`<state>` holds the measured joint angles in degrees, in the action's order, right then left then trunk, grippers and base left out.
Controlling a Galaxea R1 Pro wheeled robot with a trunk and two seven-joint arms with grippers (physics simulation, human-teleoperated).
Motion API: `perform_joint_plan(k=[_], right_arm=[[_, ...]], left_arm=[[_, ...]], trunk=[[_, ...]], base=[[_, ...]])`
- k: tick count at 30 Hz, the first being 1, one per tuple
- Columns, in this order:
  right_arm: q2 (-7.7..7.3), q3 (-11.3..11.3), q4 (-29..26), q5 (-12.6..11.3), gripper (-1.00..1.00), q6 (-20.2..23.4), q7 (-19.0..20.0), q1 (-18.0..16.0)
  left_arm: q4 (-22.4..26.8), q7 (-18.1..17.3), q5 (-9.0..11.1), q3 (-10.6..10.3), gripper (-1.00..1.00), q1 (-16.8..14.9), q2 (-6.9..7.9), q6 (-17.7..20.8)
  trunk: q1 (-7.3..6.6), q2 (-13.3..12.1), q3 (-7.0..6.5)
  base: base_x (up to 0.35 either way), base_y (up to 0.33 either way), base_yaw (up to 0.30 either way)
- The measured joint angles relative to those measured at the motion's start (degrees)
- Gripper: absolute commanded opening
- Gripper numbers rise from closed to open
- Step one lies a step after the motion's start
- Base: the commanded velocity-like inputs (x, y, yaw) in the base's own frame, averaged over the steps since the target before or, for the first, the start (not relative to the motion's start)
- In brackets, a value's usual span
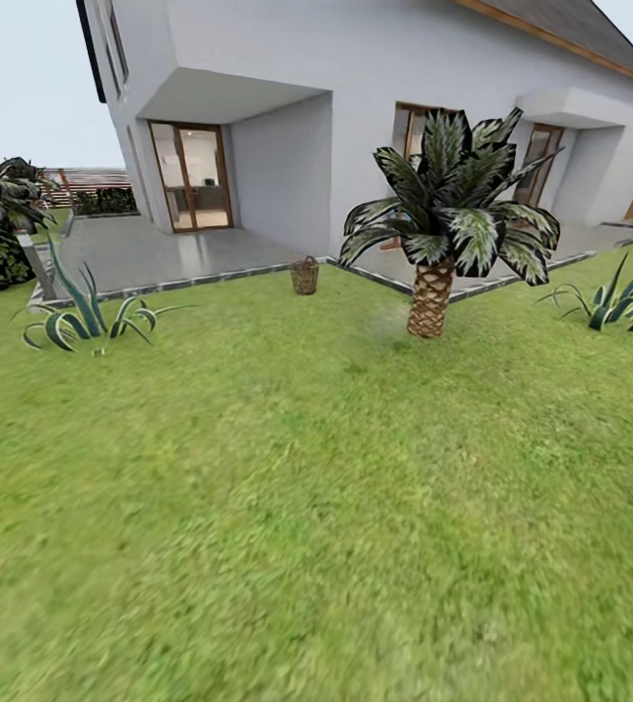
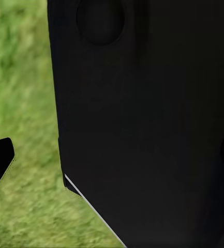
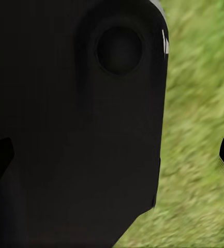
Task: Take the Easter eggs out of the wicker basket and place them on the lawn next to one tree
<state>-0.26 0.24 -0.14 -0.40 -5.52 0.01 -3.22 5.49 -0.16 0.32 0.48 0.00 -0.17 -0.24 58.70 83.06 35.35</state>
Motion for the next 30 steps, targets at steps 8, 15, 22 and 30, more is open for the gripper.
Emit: perform_joint_plan(k=[8, 15, 22, 30], right_arm=[[0.0, 0.0, 0.0, 0.0, 1.0, 0.0, -0.01, 0.0], [0.0, 0.0, 0.01, 0.0, 1.0, 0.0, -0.01, 0.0], [0.0, 0.0, 0.0, 0.0, 1.0, 0.0, 0.0, 0.0], [0.0, 0.0, 0.0, 0.0, 1.0, 0.0, -0.01, 0.0]], left_arm=[[0.0, 0.0, 0.01, 0.0, 1.0, 0.0, 0.0, 0.0], [-0.01, 0.0, 0.01, 0.0, 1.0, 0.0, 0.0, -0.04], [0.0, 0.0, 0.01, 0.0, 1.0, 0.0, 0.0, -0.04], [0.0, 0.0, 0.0, 0.0, 1.0, 0.0, 0.0, -0.03]], trunk=[[0.0, 0.0, 0.0], [0.0, 0.0, 0.0], [0.0, 0.0, 0.0], [0.0, 0.0, 0.0]], base=[[0.327, 0.0, 0.0], [0.328, 0.0, 0.0], [0.329, 0.0, 0.0], [0.33, 0.0, 0.0]])
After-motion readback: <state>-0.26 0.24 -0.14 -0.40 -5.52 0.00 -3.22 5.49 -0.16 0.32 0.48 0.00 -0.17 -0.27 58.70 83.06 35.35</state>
